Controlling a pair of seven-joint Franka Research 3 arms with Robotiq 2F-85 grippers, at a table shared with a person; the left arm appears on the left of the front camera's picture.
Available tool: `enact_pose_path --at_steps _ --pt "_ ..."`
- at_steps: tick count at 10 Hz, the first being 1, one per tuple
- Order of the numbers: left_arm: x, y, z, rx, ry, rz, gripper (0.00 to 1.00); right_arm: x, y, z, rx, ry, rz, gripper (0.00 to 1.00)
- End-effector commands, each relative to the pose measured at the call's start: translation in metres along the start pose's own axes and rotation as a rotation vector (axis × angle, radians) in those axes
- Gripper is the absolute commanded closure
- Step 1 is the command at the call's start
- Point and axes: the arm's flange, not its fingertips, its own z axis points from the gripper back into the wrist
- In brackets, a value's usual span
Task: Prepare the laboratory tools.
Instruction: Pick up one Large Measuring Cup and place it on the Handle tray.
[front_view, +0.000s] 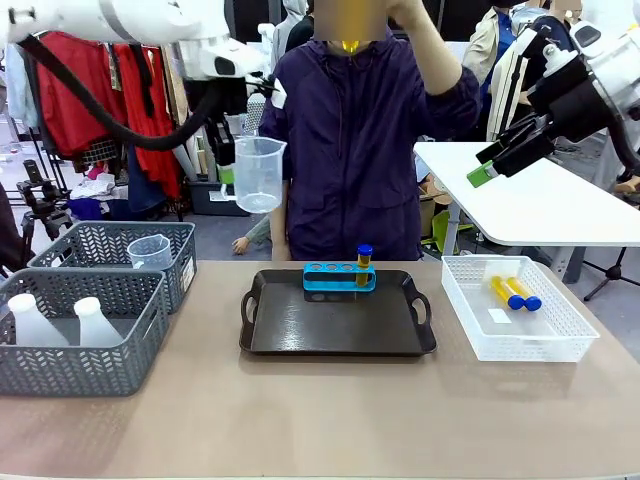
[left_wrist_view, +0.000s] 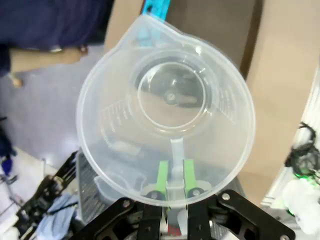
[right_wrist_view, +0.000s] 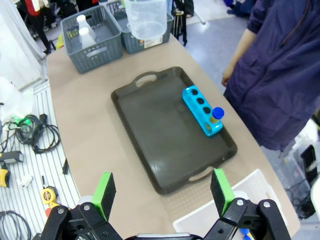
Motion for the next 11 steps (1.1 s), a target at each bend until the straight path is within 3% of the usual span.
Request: enact_pose_path --at_steps 1,5,11 --pt "0.028 0.008 -0.015 -0.02 0.017 -0.105 1.0 0.001 0.0 0.0 0.001 -0.008 0.002 0.0" --pt "0.071 -0.01 -0.057 -0.103 0.008 -0.199 1.0 0.001 0.0 0.0 0.001 -0.008 0.002 0.0" --pt "0.061 -0.005 -0.049 -0.096 0.007 -0.158 1.0 0.001 0.0 0.0 0.001 -0.008 0.002 0.0"
